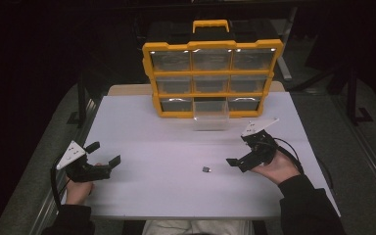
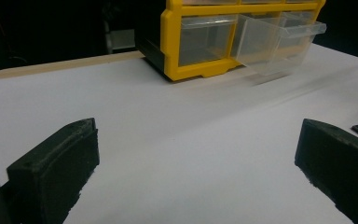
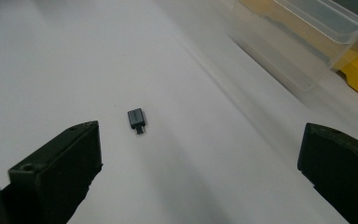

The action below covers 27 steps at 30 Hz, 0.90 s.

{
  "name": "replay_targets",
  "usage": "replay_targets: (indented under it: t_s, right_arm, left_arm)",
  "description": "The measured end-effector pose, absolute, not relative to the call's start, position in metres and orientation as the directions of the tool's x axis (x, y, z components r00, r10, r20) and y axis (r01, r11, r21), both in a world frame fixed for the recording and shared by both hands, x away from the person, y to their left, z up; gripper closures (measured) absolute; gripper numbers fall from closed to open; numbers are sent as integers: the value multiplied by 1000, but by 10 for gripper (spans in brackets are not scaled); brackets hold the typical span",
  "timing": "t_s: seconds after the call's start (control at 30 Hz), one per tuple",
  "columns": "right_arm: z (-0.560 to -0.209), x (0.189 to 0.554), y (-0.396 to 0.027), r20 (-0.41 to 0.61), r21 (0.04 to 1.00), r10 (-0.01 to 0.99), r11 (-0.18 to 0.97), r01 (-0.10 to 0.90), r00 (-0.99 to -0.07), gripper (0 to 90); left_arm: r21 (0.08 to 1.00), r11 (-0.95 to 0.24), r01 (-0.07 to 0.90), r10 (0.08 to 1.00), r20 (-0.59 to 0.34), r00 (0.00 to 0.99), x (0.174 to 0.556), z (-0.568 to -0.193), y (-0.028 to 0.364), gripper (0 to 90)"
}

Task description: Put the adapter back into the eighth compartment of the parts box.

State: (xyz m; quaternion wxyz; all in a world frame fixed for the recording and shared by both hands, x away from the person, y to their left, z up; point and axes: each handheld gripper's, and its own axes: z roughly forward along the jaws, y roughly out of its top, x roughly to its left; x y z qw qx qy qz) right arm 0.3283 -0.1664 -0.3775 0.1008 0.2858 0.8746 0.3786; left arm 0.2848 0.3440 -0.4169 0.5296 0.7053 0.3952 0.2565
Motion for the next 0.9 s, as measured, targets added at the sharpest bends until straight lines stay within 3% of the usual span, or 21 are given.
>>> replay_targets:
  t_s: [0.9]
  right_arm:
    - [-389,340,-118,27,608,464,695,383,-885,0]
  left_arm:
    - [949,-134,284,826,-51,561,285,-417,344,0]
